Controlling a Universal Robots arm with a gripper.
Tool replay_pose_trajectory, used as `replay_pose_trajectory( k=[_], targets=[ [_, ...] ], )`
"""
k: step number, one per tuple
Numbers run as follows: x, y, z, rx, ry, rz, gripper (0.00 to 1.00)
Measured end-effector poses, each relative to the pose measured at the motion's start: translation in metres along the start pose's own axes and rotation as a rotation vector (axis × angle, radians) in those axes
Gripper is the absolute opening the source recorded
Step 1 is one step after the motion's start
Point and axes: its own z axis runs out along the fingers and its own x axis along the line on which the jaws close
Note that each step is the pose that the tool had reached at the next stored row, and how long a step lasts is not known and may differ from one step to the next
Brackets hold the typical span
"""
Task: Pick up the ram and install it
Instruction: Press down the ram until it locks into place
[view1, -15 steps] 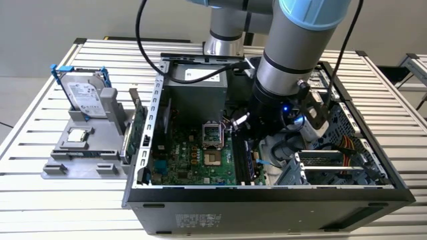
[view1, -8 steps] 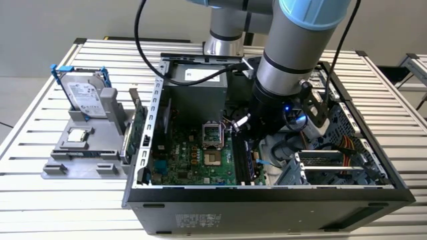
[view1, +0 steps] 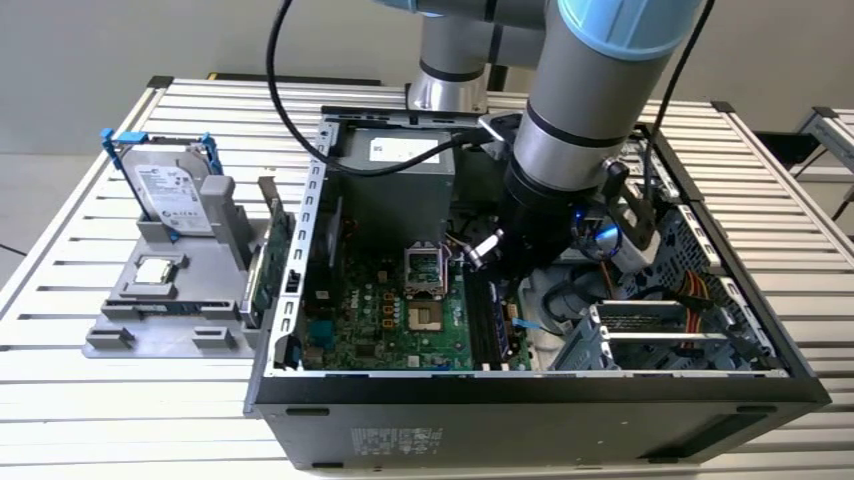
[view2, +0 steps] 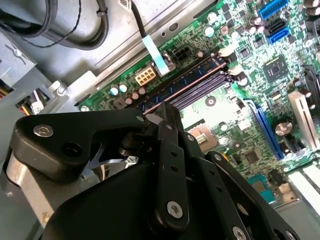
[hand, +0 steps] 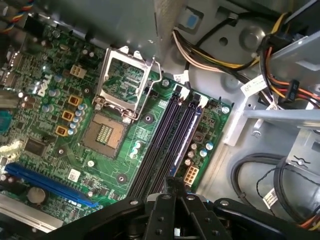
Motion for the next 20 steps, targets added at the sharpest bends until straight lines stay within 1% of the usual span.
replay_pose_trajectory(
  k=[12,20],
  targets=[
    [-0.0005,0.0011,0.0003,0.0023,0.0009,-0.127,0.00],
    [-0.0011,0.0024,0.0003,0.0042,0.0017,-0.235,0.00]
  ],
)
